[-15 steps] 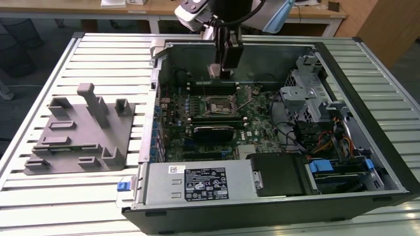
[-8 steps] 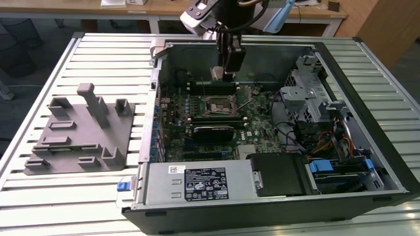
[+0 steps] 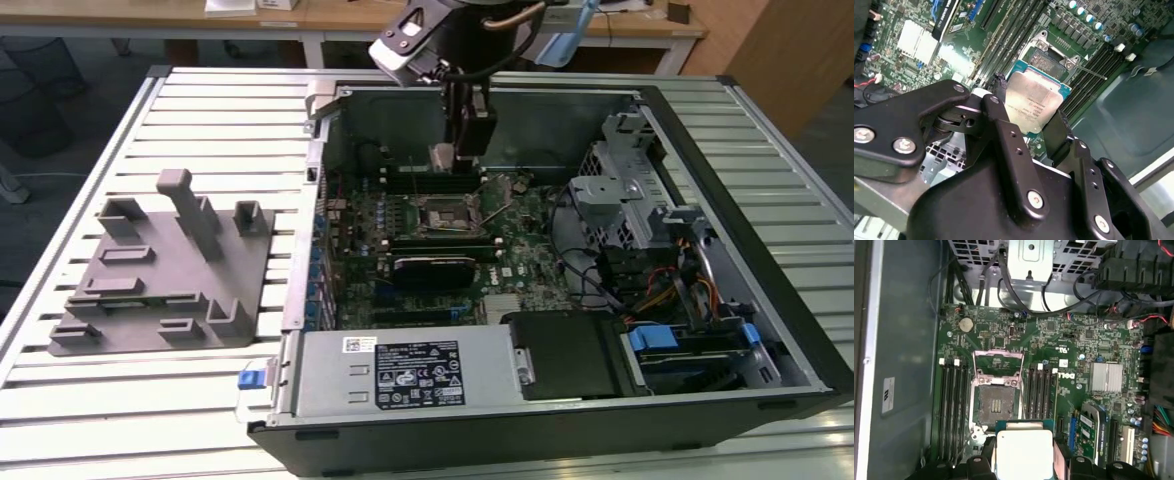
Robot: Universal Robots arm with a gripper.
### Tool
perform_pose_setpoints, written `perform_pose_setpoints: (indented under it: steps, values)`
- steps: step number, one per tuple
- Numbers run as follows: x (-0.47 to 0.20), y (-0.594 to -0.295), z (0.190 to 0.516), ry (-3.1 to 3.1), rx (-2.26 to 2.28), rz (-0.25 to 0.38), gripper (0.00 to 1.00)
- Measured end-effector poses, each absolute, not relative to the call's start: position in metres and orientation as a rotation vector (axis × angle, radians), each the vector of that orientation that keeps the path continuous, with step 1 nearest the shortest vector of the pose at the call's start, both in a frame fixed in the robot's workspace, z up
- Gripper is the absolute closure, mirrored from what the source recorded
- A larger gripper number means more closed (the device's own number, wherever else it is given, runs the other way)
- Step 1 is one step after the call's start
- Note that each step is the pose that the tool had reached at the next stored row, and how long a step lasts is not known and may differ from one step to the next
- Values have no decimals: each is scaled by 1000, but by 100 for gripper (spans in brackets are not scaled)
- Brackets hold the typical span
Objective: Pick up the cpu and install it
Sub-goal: 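Place the cpu into insertion slot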
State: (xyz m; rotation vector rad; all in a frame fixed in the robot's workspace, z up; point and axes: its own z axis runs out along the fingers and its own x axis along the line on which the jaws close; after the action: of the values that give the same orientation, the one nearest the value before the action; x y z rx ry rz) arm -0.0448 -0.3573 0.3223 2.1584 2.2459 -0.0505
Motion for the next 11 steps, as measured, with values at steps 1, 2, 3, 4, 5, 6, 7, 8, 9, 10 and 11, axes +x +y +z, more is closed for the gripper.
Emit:
perform_pose_setpoints:
  steps: [1,2,3,4,5,6,7,8,9,10,11]
  values:
    - [-45,-357,321,2234,2171,-51,46]
    - [-44,-357,320,2223,2183,-51,46]
    - [-44,-357,318,2217,2188,-51,46]
    - [-43,-356,316,2217,2189,-51,46]
    - [-43,-355,315,2216,2189,-51,46]
    - [-42,-355,313,2216,2189,-51,46]
    - [-42,-354,311,2217,2189,-51,46]
    - [-42,-354,309,2216,2189,-50,46]
    - [-42,-353,308,2216,2189,-49,46]
    - [-42,-353,307,2217,2189,-45,46]
    - [-42,-353,306,2217,2189,-43,46]
